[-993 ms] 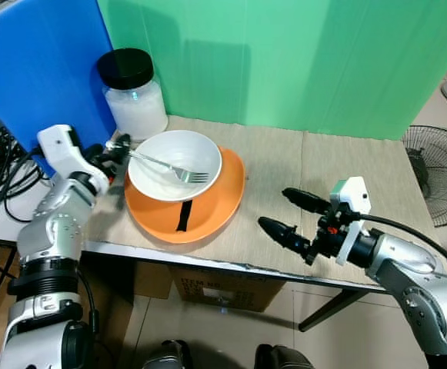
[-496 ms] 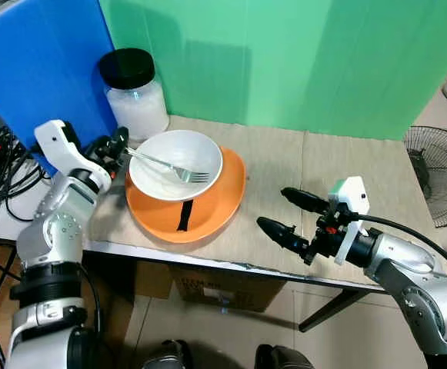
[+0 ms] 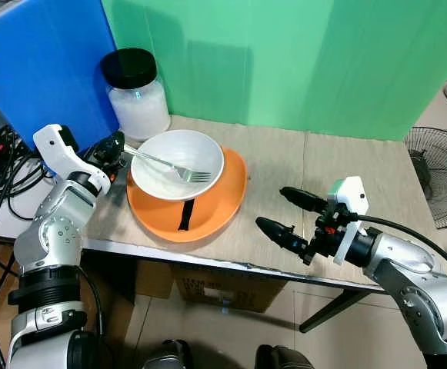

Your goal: Setting the table

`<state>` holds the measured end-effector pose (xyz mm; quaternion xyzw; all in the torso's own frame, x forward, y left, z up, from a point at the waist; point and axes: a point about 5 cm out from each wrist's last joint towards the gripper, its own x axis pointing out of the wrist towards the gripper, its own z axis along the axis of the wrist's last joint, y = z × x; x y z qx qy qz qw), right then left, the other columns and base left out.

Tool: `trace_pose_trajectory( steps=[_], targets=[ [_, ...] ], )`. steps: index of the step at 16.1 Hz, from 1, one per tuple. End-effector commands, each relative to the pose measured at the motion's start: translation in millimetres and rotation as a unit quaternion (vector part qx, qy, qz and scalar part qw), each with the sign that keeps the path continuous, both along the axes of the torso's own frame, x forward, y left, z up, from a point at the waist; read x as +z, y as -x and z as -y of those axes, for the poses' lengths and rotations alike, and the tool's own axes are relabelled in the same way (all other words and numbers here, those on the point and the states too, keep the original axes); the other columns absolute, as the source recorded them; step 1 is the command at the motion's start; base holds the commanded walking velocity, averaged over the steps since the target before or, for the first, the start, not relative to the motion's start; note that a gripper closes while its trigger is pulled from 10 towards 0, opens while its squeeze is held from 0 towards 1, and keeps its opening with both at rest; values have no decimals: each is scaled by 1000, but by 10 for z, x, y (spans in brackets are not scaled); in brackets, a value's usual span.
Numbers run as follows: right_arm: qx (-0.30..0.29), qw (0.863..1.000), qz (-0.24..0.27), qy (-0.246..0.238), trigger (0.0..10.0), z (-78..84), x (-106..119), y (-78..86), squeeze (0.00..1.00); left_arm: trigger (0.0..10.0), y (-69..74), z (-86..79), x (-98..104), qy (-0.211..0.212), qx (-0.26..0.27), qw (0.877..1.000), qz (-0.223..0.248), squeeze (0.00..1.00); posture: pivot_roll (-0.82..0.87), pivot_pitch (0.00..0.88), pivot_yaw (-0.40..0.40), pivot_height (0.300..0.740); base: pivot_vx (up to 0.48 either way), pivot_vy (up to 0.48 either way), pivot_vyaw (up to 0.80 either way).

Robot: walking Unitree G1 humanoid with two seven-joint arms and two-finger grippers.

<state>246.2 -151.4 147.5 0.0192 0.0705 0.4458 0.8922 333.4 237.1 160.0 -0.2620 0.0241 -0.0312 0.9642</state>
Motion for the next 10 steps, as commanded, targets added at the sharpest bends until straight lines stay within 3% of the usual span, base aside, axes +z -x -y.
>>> trace_pose_trajectory(
  steps=[1,4,5,7,10],
  targets=[
    [15,1000,10,3,10000,-30,36,-2,0,0,23,-30,3,6,7,1000,-2,0,-94,114,55,740,0,0,0],
    [54,998,6,-13,10000,-28,68,49,0,0,27,-23,22,14,4,1000,1,0,-93,110,59,740,0,0,0],
    [107,994,-2,-19,10000,-12,100,124,0,0,24,-19,37,16,2,1000,2,0,-93,104,63,740,0,0,0],
    [145,989,-11,-8,10000,29,105,163,0,0,15,-15,51,16,-3,1000,2,0,-92,100,65,740,0,0,0],
    [151,988,-9,-9,10000,43,125,132,0,0,6,-26,71,16,-5,1000,3,0,-87,90,63,740,0,0,0]
  ],
)
